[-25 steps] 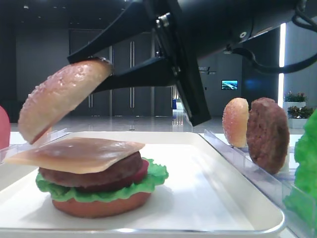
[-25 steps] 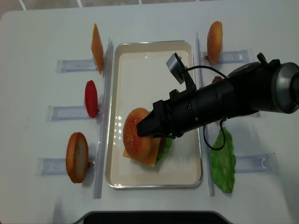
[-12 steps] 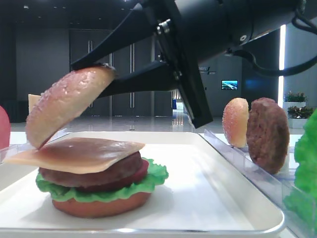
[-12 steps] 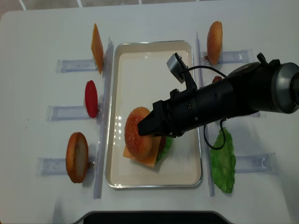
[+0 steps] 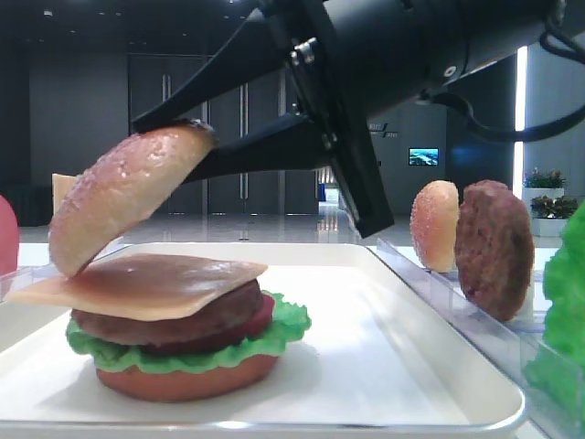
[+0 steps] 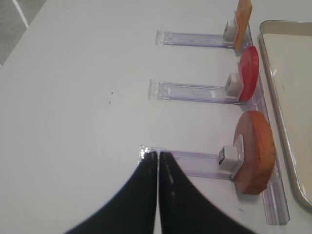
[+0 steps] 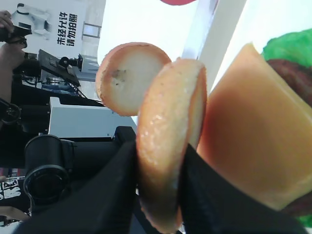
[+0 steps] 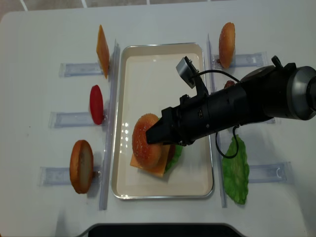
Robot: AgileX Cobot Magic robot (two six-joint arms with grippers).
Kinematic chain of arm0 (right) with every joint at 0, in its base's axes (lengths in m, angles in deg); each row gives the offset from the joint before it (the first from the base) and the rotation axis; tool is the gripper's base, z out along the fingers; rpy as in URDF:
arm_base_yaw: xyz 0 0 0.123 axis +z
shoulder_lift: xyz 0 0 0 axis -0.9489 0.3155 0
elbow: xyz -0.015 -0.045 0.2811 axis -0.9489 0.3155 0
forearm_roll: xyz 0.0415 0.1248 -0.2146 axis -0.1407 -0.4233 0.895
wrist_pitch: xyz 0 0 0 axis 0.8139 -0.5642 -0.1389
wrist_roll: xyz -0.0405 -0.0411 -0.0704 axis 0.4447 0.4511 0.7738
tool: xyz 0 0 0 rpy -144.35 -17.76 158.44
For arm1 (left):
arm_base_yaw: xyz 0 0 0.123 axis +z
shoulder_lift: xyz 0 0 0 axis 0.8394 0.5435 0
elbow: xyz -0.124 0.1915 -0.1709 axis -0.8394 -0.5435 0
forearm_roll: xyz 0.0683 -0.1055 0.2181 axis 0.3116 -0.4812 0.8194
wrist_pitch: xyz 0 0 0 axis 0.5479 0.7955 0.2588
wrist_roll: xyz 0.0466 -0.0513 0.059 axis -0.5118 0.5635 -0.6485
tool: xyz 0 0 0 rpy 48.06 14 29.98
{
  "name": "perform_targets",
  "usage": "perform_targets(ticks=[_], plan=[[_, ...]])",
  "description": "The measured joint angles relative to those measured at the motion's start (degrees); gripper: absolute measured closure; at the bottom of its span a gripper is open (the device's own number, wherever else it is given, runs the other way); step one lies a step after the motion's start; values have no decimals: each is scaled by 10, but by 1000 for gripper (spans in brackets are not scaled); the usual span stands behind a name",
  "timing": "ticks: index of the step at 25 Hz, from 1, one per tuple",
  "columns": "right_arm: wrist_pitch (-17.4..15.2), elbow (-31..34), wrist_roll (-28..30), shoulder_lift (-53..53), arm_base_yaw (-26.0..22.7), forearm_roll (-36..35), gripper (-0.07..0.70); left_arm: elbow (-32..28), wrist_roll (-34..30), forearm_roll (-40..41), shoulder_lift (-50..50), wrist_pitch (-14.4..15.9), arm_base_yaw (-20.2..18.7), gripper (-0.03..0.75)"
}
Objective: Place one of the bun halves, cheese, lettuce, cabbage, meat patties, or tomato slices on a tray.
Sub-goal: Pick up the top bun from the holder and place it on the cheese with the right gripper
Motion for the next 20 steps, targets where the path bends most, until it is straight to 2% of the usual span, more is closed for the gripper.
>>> perform_targets(ticks=[5,9,13,20], plan=[[0,0,0,0,0,9,438,0,0,0,0,0,0,716],[2,0,0,0,0,11,386,0,0,0,0,0,0,716],[17,0,0,0,0,12,308,0,0,0,0,0,0,716],[68,0,0,0,-9,52,106,0,0,0,0,0,0,716]])
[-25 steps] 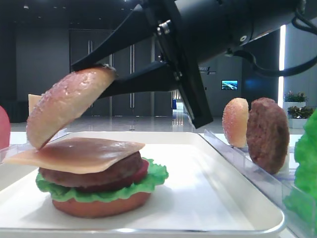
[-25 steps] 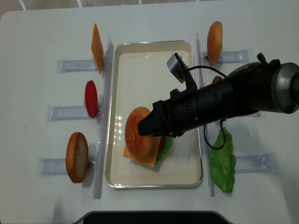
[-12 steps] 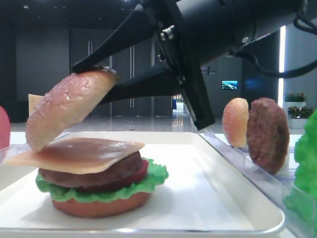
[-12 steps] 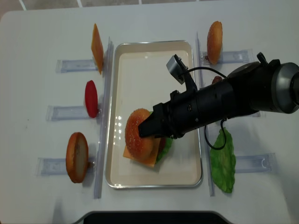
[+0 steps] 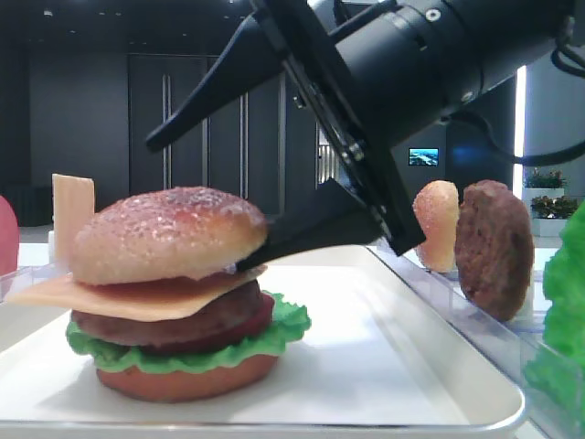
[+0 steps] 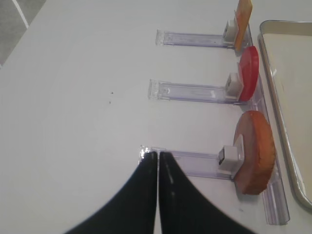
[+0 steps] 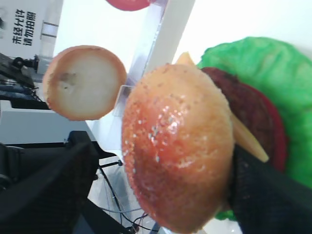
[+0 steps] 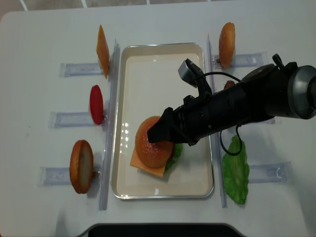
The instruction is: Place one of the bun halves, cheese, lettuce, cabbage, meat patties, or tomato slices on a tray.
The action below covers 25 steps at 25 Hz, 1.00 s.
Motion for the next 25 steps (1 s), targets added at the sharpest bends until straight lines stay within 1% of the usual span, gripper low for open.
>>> perform_targets(ticks=[3,6,8,12,15,17,19,21,25], plan=[[16,0,0,-7,-5,21,72,0,0,0,0,0,0,716],[63,0,0,-24,-13,53,60,0,0,0,0,0,0,716],[83,0,-3,-40,-21,74,59,0,0,0,0,0,0,716],[93,0,-13,-92,-26,107,58,0,0,0,0,0,0,716],[93,0,-20,-145,-26,123,58,0,0,0,0,0,0,716],[91,0,-25,-182,-31,147,58,0,0,0,0,0,0,716],[91,0,-51,-211,-46,190,58,0,0,0,0,0,0,716],[81,0,-95,-235,-71,254,58,0,0,0,0,0,0,716],[71,0,-216,-271,-147,417,58,0,0,0,0,0,0,716]])
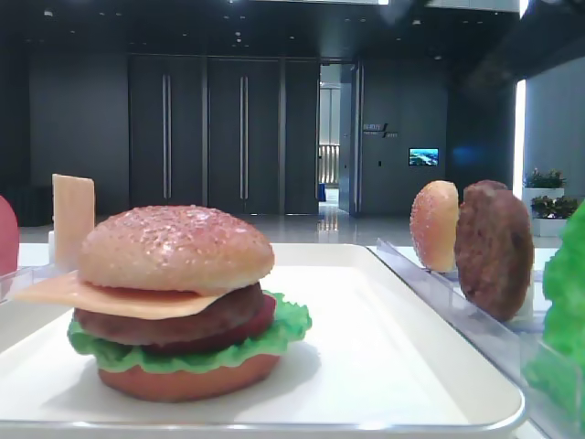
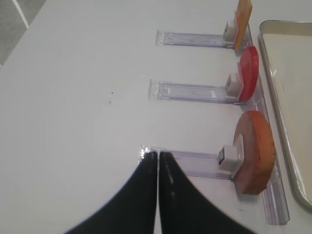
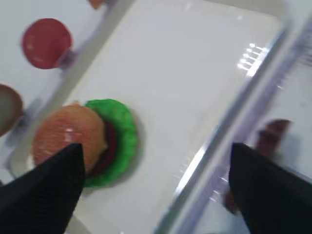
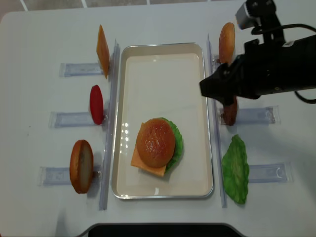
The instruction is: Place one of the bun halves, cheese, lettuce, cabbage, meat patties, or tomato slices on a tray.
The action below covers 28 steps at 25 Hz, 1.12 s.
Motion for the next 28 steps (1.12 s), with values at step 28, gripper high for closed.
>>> perform_targets(ticks=[28], plan=[[-192,125,-452,-317,-153,484,58,0,0,0,0,0,0,716]])
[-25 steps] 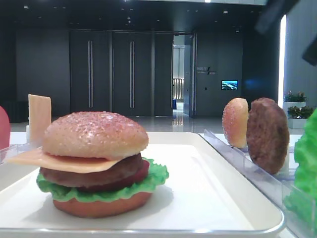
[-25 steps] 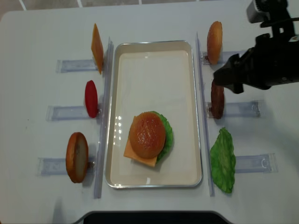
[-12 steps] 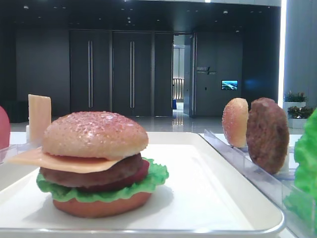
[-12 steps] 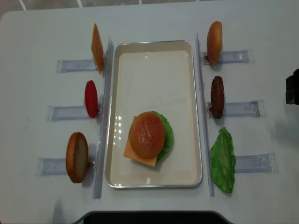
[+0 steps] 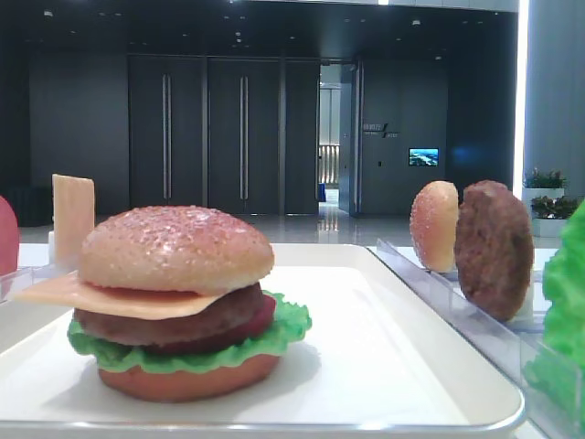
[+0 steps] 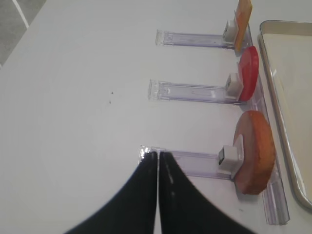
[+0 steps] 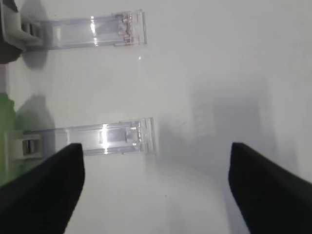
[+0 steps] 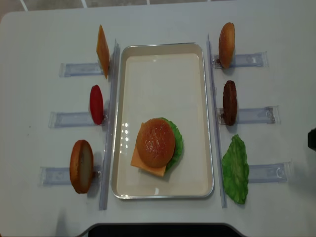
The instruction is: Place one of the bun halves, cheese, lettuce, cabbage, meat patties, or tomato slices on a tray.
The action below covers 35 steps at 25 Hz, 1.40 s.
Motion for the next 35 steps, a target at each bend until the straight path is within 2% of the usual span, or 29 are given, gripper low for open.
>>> perform_targets(ticks=[9,16,20,28,35], plan=[[-38,54,-7,-271,0,7,59,0,0,0,0,0,0,716],[-63,66,-21,-410,0,46,61,0,0,0,0,0,0,716],[-65,67,-25,-445,0,47,61,0,0,0,0,0,0,716],[-65,68,-26,-450,-1,47,61,0,0,0,0,0,0,716],[-66,68,-26,-450,-43,47,61,0,0,0,0,0,0,716]])
